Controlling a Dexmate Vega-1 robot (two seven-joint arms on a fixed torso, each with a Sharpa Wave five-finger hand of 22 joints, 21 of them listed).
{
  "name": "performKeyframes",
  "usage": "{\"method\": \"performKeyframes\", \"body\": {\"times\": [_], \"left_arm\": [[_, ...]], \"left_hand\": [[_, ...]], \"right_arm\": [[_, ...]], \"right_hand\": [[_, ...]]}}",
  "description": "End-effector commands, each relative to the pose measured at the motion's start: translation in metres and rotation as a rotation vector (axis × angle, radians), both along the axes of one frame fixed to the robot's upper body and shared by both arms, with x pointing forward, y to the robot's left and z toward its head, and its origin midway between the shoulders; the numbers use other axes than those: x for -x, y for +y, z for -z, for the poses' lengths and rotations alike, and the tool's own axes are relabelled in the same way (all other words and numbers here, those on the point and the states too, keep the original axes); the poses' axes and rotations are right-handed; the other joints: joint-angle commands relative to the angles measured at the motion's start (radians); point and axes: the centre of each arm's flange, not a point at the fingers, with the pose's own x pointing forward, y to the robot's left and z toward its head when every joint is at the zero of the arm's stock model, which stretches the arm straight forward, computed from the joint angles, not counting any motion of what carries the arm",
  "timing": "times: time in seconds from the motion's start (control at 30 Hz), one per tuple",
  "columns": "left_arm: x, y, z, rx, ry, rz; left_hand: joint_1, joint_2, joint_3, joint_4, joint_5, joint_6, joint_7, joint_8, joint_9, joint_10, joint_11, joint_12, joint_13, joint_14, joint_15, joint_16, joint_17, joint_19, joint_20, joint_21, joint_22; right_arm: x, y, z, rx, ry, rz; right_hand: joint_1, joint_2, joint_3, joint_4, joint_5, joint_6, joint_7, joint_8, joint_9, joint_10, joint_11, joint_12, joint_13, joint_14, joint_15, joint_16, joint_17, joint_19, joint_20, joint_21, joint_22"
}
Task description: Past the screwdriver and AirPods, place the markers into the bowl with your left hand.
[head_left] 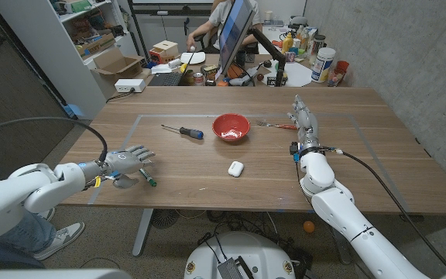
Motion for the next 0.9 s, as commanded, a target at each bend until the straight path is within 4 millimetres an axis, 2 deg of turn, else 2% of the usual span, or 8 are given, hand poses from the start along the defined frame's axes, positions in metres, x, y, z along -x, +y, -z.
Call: {"method": "performKeyframes", "body": {"times": [0.03, 0.37, 0.9], "left_arm": [[-0.004, 0.0, 0.005, -0.011, -0.021, 0.004], [-0.005, -0.003, 0.014, 0.042, -0.023, 0.019], [-0.007, -0.008, 0.023, 0.069, -0.012, 0.027]], "left_hand": [[0.011, -0.002, -0.003, 0.001, -0.001, 0.005, -0.004, 0.011, 0.003, 0.001, -0.007, 0.005, 0.006, 0.008, 0.002, 0.004, 0.004, -0.032, 0.006, 0.004, 0.005], [0.011, 0.001, -0.007, 0.002, -0.001, 0.009, -0.005, 0.013, 0.006, 0.006, -0.008, 0.008, 0.007, 0.011, 0.002, 0.005, 0.004, -0.031, 0.006, 0.005, 0.005], [0.013, 0.005, -0.015, 0.003, -0.002, 0.031, -0.016, 0.023, 0.01, 0.031, -0.023, 0.02, 0.01, 0.031, -0.003, 0.011, 0.003, -0.026, 0.006, 0.007, 0.005]], "right_arm": [[-0.001, -0.001, 0.002, -0.006, 0.003, -0.001], [-0.002, 0.0, 0.006, 0.004, 0.017, -0.009], [-0.004, -0.001, 0.009, 0.013, 0.039, -0.016]], "right_hand": [[-0.005, -0.003, -0.001, -0.005, 0.007, 0.005, -0.003, -0.004, 0.002, 0.009, 0.002, -0.001, 0.004, 0.004, 0.001, 0.001, 0.0, 0.001, 0.005, -0.001, 0.004], [-0.006, -0.002, -0.002, -0.006, 0.008, 0.005, -0.004, -0.004, 0.002, 0.009, 0.002, -0.001, 0.004, 0.004, 0.001, 0.001, 0.0, 0.002, 0.006, -0.001, 0.004], [-0.007, -0.003, -0.003, -0.008, 0.008, 0.003, -0.005, -0.005, 0.002, 0.009, 0.003, -0.001, 0.005, 0.005, 0.001, 0.001, -0.001, 0.002, 0.006, -0.002, 0.004]]}}
